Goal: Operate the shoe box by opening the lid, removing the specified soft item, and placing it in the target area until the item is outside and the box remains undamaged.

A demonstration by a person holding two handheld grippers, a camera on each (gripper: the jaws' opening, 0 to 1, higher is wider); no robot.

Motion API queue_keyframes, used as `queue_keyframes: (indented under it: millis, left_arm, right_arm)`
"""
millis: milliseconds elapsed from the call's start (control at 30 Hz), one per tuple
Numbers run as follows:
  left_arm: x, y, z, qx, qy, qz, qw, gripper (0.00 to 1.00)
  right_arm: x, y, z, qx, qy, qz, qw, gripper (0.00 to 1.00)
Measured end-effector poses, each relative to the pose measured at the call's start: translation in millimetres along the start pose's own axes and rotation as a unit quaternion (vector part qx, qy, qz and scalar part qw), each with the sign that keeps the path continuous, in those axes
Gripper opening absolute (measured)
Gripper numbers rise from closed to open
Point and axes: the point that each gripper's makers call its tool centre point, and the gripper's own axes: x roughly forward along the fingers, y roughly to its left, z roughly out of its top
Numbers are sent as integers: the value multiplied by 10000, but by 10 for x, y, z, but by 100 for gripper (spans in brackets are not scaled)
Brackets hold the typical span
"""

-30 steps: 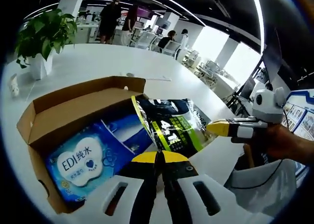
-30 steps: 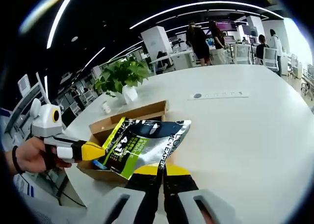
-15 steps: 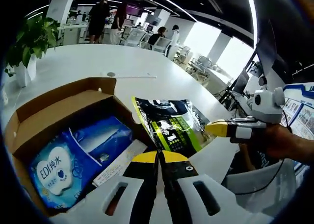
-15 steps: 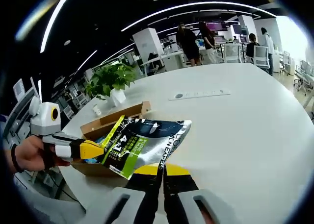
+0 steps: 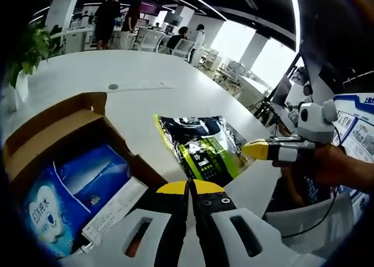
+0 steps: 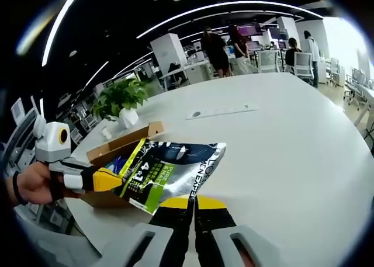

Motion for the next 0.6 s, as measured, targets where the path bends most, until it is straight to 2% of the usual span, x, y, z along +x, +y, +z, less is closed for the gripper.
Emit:
queue_keyframes:
  millis: [267, 600]
  left_arm:
    - [172, -97, -23, -36, 49, -20, 10000, 0]
    - [363, -221, -20, -68, 96, -73, 9999, 0]
  right_arm:
    - [-11, -193, -17, 71, 37, -51, 10000, 0]
    - [2, -435, 52, 114, 13, -84, 9999, 0]
